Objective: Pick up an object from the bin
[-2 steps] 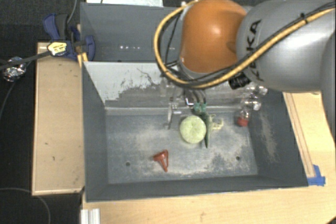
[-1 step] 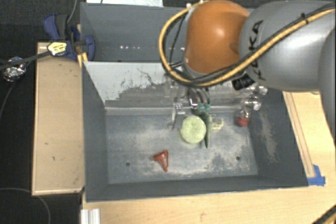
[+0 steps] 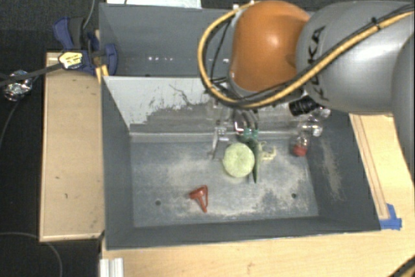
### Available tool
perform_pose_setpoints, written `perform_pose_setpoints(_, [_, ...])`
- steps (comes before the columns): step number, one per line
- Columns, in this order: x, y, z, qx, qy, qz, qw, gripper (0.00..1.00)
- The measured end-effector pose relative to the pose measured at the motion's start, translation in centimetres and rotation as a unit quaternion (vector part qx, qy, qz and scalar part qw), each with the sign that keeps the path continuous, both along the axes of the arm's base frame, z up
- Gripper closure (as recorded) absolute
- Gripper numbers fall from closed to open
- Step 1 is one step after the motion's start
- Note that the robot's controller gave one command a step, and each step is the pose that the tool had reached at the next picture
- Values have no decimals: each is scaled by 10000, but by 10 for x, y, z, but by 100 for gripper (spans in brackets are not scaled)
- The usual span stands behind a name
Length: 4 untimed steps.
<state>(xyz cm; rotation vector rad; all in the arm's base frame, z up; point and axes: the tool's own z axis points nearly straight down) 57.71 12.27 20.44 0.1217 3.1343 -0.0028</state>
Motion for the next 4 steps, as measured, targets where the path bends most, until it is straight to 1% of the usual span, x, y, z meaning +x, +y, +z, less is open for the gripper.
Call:
perform_pose_setpoints(1, [2,33,-33,31,-24,560,9984,0])
perform_pose_setpoints(2, [6,36,-59,12,16,1009,9949,0])
perform_pose_setpoints(3, [7,22,-17,16,29,329,9995,0])
perform_pose_setpoints(4, [12,18,30,16,-9,906,9959,0])
